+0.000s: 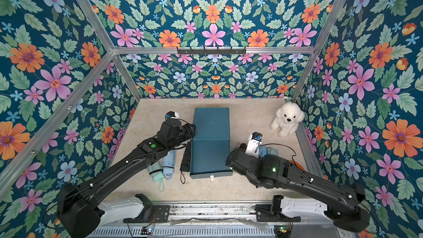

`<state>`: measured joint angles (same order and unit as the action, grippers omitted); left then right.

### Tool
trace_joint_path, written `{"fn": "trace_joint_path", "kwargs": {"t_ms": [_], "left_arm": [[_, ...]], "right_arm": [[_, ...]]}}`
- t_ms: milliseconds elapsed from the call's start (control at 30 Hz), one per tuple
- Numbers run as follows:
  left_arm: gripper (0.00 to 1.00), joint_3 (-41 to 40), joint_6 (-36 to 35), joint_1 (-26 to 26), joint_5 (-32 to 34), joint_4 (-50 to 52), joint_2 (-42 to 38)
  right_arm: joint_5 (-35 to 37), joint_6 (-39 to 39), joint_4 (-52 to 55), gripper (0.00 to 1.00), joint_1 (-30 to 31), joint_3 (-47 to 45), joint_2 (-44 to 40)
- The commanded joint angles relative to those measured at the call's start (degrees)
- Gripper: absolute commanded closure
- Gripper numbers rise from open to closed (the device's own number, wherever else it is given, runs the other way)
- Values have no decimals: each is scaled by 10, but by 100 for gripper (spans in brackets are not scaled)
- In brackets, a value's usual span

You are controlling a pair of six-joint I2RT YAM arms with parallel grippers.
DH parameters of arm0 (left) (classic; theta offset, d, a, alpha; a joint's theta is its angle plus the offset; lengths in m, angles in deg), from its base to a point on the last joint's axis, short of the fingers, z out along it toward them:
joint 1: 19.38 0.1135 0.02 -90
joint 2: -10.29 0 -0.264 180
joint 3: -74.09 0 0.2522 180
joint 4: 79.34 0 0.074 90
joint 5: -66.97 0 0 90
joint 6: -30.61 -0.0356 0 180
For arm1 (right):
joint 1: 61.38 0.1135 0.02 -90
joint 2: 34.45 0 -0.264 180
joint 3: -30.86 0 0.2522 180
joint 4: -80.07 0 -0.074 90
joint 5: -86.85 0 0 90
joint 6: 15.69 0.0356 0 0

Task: Place the umbrella in the drawer by color
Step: Open the drawer in the storage box, then pick up the umbrella from the center of the board.

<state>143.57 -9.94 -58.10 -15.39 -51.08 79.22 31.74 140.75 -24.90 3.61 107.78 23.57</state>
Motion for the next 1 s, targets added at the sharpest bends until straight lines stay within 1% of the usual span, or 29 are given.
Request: {"fn": "trace_joint_path", "kwargs": {"t_ms": [0,33,100,133,300,467,567,633,767,800,900,967], "left_arm": [[40,12,-16,2,8,47,-9],[40,13,-17,1,4,48,-13],[39,14,-22,1,-7,48,-22],[39,12,-26,2,-12,45,-28],[38,-15,-44,1,-30,21,-64],[36,-56,-43,1,-57,-5,-94],[35,-78,-43,1,-70,-18,-112],[33,-89,-44,1,-75,-25,-124],[33,-99,-46,1,-79,-31,-134],[33,-100,-46,1,-79,-30,-134],[33,-103,-49,1,-80,-33,-134],[33,-106,-48,1,-80,-35,-135]], "right_arm": [[-111,-122,-64,36,-126,-81,-26],[-141,-154,-95,36,-165,-110,-31],[-190,-196,-145,34,-215,-157,-26],[-208,-210,-168,33,-230,-176,-18],[-240,-242,-258,30,-240,-233,50],[-238,-258,-310,30,-253,-259,107],[-252,-264,-343,31,-259,-276,132],[-259,-266,-366,34,-260,-290,150],[-253,-261,-396,46,-260,-310,184],[-251,-260,-398,55,-260,-313,190],[-237,-256,-379,79,-260,-310,179],[-228,-256,-351,90,-260,-298,146]]}}
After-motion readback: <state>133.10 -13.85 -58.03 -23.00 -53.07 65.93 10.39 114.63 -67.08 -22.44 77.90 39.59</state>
